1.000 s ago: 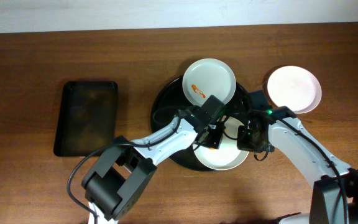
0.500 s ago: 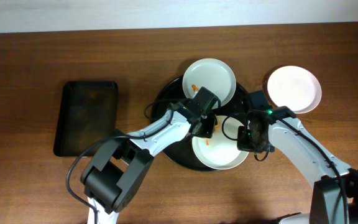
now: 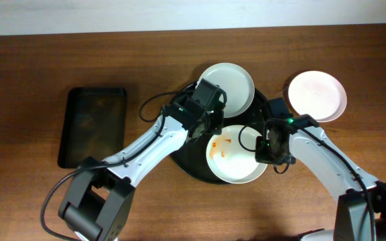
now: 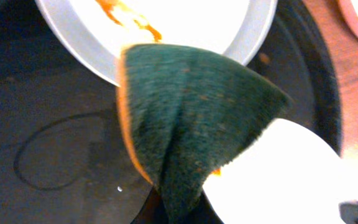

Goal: Clean dirty plates on tray and stack at the side
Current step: 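Scrub the tilted plate with the sponge held in the left gripper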

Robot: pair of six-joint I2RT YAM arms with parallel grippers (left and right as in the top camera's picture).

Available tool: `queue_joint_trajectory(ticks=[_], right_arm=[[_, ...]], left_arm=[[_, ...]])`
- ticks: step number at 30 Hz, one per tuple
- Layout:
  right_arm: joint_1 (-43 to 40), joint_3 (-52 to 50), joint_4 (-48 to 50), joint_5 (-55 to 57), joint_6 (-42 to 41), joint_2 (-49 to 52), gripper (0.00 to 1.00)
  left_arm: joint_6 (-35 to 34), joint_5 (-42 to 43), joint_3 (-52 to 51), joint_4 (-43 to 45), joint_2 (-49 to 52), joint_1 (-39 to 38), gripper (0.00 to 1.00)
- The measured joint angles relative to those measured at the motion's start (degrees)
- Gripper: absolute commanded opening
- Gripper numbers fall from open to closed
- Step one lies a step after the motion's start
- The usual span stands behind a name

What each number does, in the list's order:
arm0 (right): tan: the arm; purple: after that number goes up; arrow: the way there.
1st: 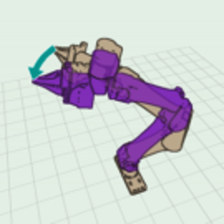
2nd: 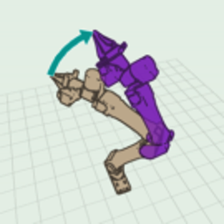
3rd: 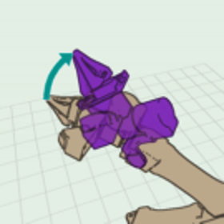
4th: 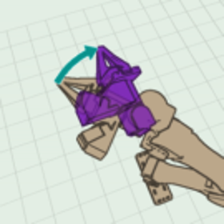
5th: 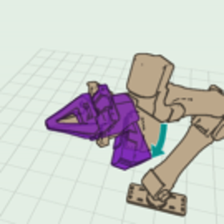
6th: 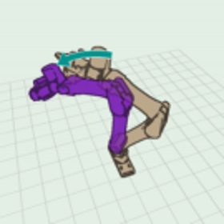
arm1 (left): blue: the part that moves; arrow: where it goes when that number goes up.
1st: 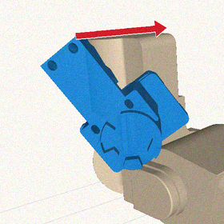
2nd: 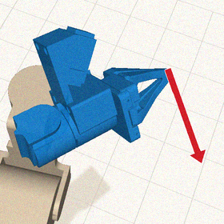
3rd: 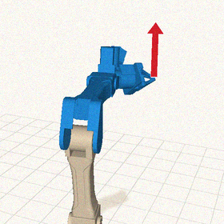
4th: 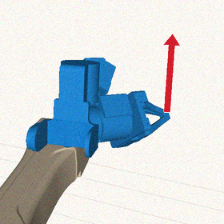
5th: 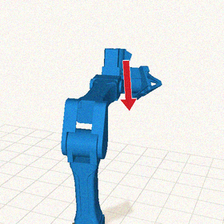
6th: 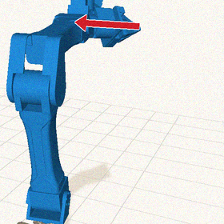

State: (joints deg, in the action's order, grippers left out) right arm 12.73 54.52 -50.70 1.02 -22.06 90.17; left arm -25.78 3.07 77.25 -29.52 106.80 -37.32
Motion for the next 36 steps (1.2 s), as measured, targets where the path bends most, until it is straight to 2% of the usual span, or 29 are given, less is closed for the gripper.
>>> queue_joint_trajectory(ticks=[9, 20, 26, 36], right_arm=[[0.00, 0.00, 0.00, 0.00, 0.04, 0.00, 0.04], [0.00, -0.13, 0.02, 0.39, -0.04, 0.04, 0.04], [0.00, -0.13, 0.02, 0.59, 0.00, 0.07, 0.04], [0.00, -0.13, -0.02, 0.59, 0.11, 0.04, 0.04]], left_arm=[[-0.46, 6.25, -0.74, 0.98, 2.43, -5.11, 0.00], [-1.09, 8.61, -0.85, 6.49, 10.16, -8.41, 0.00], [-1.09, 6.58, -0.79, 8.39, 10.75, -7.65, 0.00], [-0.55, 0.15, -0.55, 6.14, 10.80, -5.31, 0.00]])
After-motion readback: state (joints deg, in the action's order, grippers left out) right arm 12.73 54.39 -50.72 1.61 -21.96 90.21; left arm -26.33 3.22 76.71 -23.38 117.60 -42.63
